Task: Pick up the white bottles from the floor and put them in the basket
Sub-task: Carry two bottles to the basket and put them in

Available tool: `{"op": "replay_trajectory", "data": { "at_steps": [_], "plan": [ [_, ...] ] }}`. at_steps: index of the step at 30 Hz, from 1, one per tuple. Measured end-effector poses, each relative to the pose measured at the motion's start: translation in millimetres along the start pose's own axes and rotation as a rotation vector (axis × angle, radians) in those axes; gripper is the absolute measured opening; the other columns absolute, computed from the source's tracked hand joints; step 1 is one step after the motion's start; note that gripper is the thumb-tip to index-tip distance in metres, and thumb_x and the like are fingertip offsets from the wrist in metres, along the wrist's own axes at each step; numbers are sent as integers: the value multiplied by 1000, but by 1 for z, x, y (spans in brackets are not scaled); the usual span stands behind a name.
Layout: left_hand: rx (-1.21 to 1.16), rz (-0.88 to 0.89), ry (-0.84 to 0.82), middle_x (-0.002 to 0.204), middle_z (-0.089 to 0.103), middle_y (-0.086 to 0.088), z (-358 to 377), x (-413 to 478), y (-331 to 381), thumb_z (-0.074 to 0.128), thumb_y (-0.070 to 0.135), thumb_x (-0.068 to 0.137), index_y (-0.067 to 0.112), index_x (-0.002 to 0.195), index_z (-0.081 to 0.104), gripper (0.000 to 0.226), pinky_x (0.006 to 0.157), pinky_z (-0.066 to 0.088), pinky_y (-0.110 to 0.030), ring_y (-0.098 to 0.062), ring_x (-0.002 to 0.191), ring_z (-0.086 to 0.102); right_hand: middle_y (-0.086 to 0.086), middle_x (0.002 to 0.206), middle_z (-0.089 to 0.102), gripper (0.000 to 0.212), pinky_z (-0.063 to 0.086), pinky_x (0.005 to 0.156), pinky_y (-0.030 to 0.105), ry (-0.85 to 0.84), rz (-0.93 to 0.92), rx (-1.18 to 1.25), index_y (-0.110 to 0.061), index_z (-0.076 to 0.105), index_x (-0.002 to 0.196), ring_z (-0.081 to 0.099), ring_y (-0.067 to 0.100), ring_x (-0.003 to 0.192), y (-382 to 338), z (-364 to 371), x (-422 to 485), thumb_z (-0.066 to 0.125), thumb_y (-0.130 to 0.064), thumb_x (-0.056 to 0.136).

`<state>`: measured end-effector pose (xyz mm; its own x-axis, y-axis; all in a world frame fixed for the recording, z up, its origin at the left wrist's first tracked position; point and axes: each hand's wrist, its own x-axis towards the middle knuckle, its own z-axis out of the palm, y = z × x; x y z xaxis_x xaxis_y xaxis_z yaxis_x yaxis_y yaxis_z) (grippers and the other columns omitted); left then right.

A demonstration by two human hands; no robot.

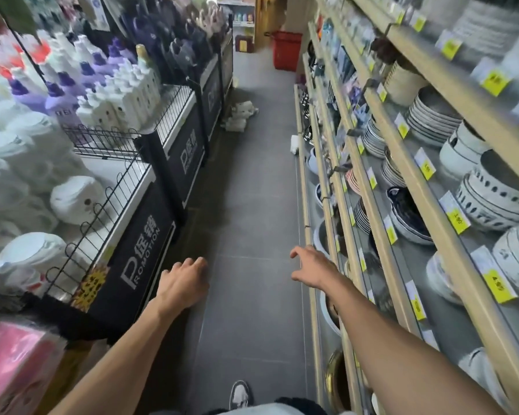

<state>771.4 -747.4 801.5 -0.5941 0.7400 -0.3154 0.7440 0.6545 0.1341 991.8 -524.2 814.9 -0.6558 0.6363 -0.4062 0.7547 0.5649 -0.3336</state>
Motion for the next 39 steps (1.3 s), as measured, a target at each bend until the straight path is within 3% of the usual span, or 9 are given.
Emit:
{"op": "replay_trajectory", "data": {
  "at_steps": [11, 18, 22, 25, 30, 39],
  "plan": [
    [7, 57, 12, 132, 49, -1, -26, 111, 14, 60, 39, 90, 31, 135, 46, 47, 96, 44, -43, -28, 124, 44, 9, 144, 46, 74, 47, 94, 40, 27, 58, 19, -24, 34, 148, 50, 31, 127, 1, -34, 94, 72, -25, 85],
    [3, 60, -26, 133, 48, 0, -50, 197, 33, 60, 40, 91, 32, 135, 46, 47, 96, 44, -42, -27, 124, 44, 8, 145, 46, 72, 49, 95, 43, -5, 73, 37, -24, 36, 147, 50, 29, 127, 23, -69, 177, 73, -26, 84],
    [-5, 48, -39, 131, 49, 0, -65, 241, 44, 59, 40, 92, 31, 133, 46, 45, 96, 45, -42, -26, 122, 45, 6, 147, 45, 71, 48, 88, 36, -36, 83, 55, -24, 39, 146, 56, 27, 119, 40, -94, 222, 74, -24, 85],
    [-9, 46, -35, 132, 48, 0, -81, 274, 49, 60, 42, 92, 33, 136, 45, 47, 96, 44, -42, -26, 123, 45, 7, 142, 48, 69, 43, 80, 32, -61, 94, 63, -24, 38, 146, 61, 27, 106, 49, -118, 259, 73, -22, 86],
    [-18, 30, -34, 132, 48, 1, -102, 325, 51, 61, 45, 91, 34, 136, 44, 49, 96, 44, -42, -26, 123, 45, 5, 140, 48, 71, 53, 88, 40, -63, 91, 54, -27, 36, 146, 61, 27, 109, 48, -154, 314, 72, -25, 85],
    [1, 60, -44, 136, 48, -1, -125, 435, 46, 60, 47, 91, 33, 140, 43, 54, 97, 46, -45, -29, 126, 44, -1, 116, 63, 56, 51, 88, 36, -135, 88, 93, -31, 49, 135, 62, 21, 100, 26, -179, 412, 68, -29, 83]
  ]
}}
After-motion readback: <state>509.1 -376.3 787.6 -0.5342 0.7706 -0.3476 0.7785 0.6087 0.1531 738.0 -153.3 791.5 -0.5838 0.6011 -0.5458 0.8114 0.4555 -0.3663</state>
